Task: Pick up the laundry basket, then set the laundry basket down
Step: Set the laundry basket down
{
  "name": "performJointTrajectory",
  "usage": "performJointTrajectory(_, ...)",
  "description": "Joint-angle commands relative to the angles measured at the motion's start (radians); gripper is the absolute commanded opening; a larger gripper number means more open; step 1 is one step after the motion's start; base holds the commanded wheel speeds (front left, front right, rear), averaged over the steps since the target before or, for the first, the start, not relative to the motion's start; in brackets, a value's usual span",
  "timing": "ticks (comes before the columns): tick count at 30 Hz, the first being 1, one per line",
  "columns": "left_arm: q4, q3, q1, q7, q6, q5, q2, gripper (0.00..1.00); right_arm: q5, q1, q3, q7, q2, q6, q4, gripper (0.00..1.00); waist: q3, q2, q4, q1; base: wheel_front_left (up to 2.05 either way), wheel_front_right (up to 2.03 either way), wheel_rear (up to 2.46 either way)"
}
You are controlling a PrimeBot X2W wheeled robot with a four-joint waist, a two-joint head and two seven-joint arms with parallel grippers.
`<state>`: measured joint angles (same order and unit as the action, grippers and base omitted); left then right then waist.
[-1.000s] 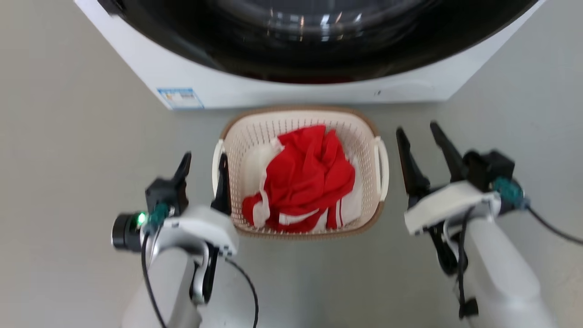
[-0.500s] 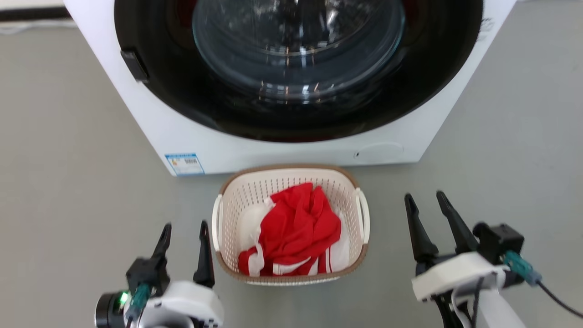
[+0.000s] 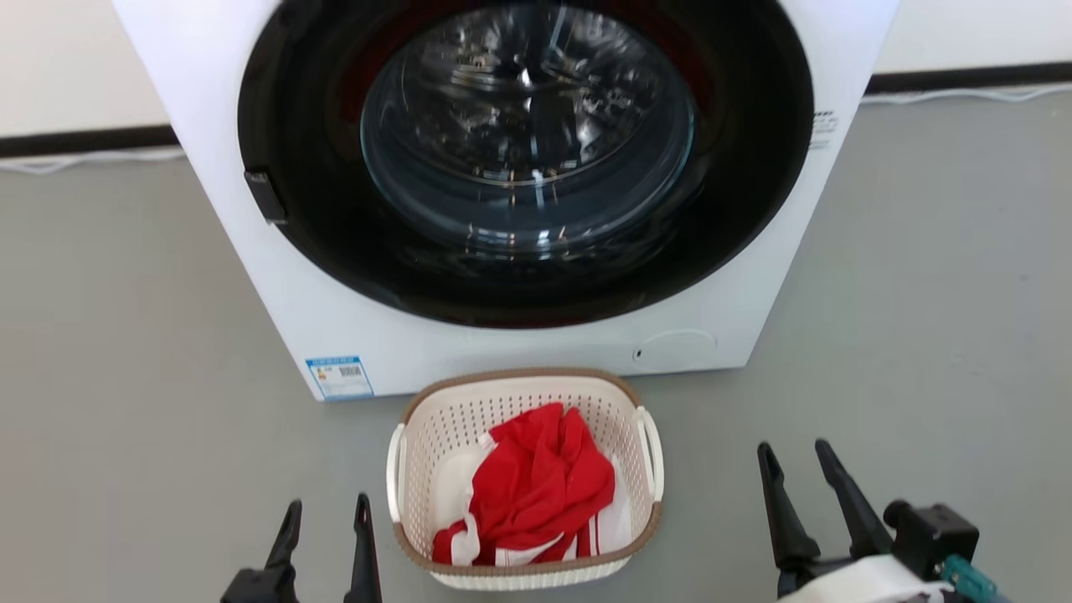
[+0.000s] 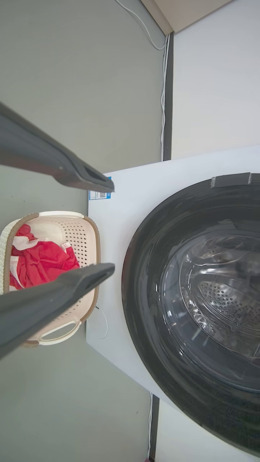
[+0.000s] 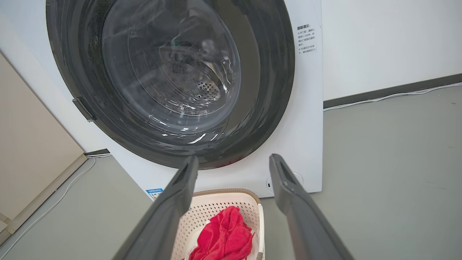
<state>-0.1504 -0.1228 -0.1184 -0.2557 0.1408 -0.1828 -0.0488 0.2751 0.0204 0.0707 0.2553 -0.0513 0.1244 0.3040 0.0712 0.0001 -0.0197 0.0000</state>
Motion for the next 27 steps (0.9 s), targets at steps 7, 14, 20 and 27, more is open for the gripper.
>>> performJointTrajectory(7,0.050,0.032,-0.048,-0.006,-0.011,0.008,-0.003,1.00,0.000,-0.065,0.020,0.006,0.001,0.006,-0.047,1.00,-0.073,-0.0001,-0.014,0.0000,0.00,0.00,0.00)
performJointTrajectory(14,0.062,0.031,-0.064,-0.006,-0.019,0.015,-0.003,1.00,-0.005,-0.077,0.010,0.006,0.001,0.006,-0.060,1.00,-0.090,-0.0001,-0.017,0.0000,0.00,0.00,0.00)
performJointTrajectory(20,0.080,0.039,-0.069,-0.006,-0.025,0.012,-0.003,1.00,0.001,-0.078,0.018,0.006,0.001,0.006,-0.063,1.00,-0.098,-0.0001,-0.020,0.0000,0.00,0.00,0.00)
performJointTrajectory(27,0.084,0.050,-0.072,-0.006,-0.031,0.019,-0.003,1.00,0.006,-0.076,0.015,0.006,0.001,0.006,-0.067,1.00,-0.097,-0.0001,-0.023,0.0000,0.00,0.00,0.00)
